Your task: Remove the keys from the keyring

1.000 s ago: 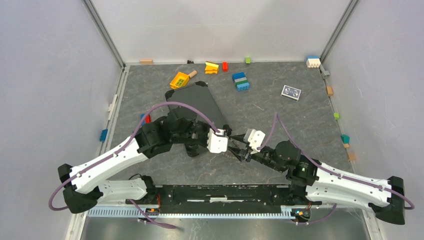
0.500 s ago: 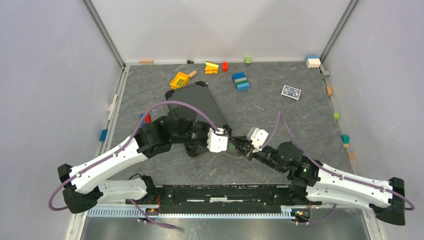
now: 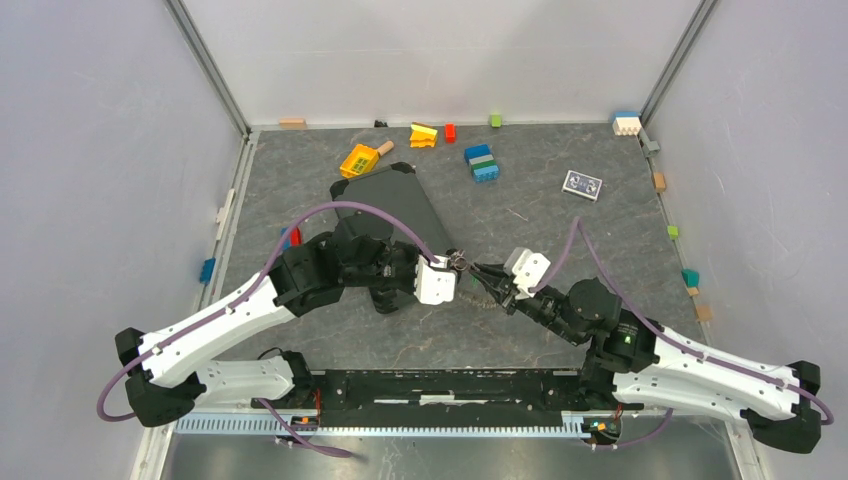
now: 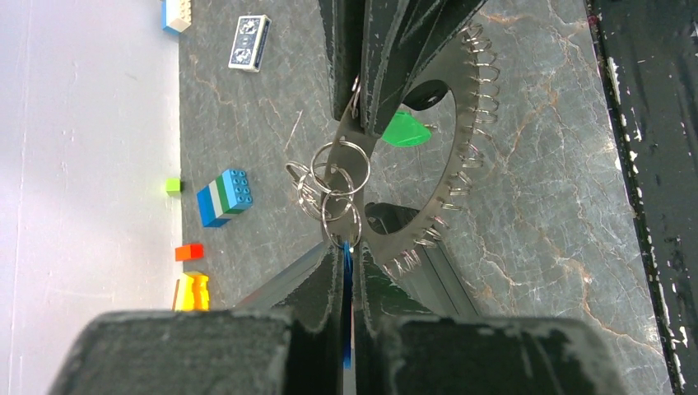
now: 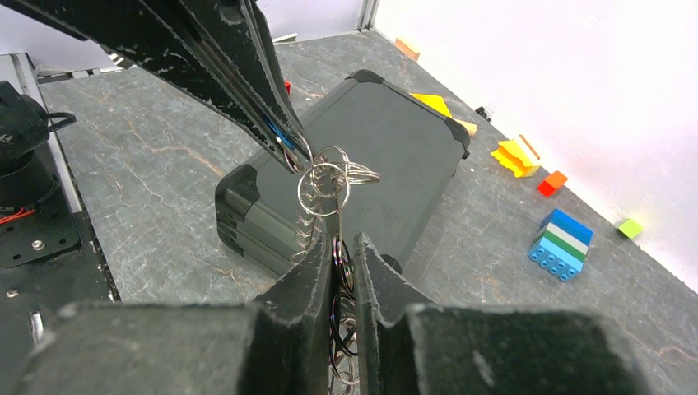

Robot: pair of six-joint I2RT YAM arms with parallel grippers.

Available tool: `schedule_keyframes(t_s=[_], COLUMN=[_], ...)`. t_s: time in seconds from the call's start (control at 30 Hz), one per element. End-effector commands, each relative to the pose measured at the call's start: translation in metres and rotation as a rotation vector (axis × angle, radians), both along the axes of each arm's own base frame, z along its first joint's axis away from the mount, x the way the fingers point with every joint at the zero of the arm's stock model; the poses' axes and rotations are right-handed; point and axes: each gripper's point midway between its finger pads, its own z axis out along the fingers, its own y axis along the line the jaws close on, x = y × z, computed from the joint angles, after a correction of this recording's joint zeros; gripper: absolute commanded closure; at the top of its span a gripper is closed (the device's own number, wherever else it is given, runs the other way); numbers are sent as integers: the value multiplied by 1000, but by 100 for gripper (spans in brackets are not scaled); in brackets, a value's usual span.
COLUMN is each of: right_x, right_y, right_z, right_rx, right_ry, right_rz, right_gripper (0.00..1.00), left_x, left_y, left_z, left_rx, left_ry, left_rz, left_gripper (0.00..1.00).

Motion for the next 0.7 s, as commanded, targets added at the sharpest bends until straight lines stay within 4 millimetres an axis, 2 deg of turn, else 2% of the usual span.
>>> schedule_keyframes(t_s=[0.0,0.33,0.67], right_x=[1,-6,-5], right_y=[-10,-1,7], right_z=[49,67,73], right_rx=[92,117,146], right_ry=[-60,-74,-67], right_rz=[-23,33,46], right_gripper=[89,89,85], left_x=[-1,-2,1], left_y=[-4,-8,-9], left_z=[23,15,10], left_rx=[-49,-21,-7], left_ry=[-23,-2,5], left_rz=[-15,-31,-23], left_gripper=[98,98,98])
